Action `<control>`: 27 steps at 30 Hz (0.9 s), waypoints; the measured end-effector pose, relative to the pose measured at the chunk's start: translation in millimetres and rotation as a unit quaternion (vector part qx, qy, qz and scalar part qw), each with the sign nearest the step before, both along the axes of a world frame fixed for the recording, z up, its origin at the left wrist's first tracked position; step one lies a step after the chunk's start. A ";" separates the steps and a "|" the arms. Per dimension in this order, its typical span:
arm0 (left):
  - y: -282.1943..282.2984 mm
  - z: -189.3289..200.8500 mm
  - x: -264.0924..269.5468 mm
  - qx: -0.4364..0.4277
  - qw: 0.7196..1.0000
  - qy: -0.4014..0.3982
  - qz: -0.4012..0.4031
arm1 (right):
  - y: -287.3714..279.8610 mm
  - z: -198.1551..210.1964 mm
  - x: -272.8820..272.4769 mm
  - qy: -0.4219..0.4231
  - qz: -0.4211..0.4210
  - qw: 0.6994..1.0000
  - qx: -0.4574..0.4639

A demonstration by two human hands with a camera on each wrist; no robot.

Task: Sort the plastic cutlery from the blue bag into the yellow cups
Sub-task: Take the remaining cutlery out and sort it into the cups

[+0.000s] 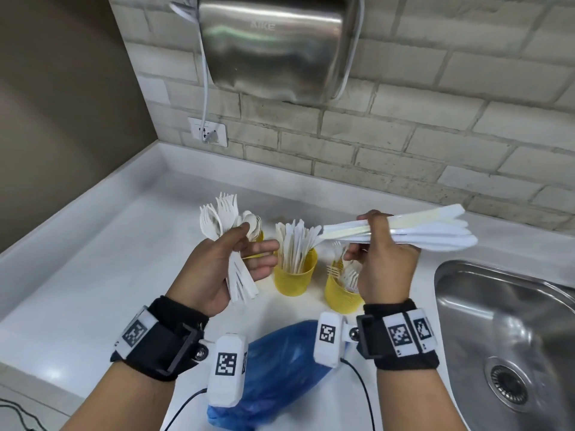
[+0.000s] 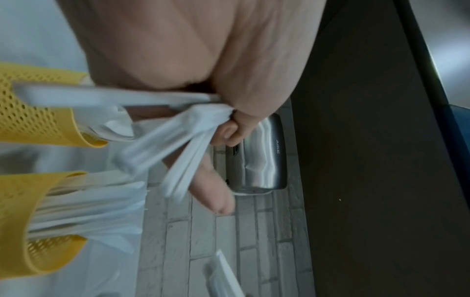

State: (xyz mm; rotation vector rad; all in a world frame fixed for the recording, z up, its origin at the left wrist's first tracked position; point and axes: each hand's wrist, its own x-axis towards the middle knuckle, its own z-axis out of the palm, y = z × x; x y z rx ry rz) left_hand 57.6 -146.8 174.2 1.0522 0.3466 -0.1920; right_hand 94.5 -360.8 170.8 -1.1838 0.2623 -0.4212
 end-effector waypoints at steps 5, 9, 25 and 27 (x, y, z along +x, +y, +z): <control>12.2 -2.4 1.7 0.042 0.998 -0.040 0.025 | -11.8 -0.3 2.9 -0.003 -0.041 0.999 -0.008; 13.7 -4.1 2.3 0.051 0.996 -0.065 0.013 | -5.6 -11.2 8.5 -0.036 -0.047 0.983 -0.176; 4.0 -1.7 -3.7 0.114 0.975 -0.179 -0.065 | 64.9 -43.3 17.0 0.076 0.153 0.833 -0.526; 3.5 -1.9 -4.3 0.123 0.972 -0.187 -0.074 | 66.8 -49.6 19.8 0.091 0.155 0.829 -0.530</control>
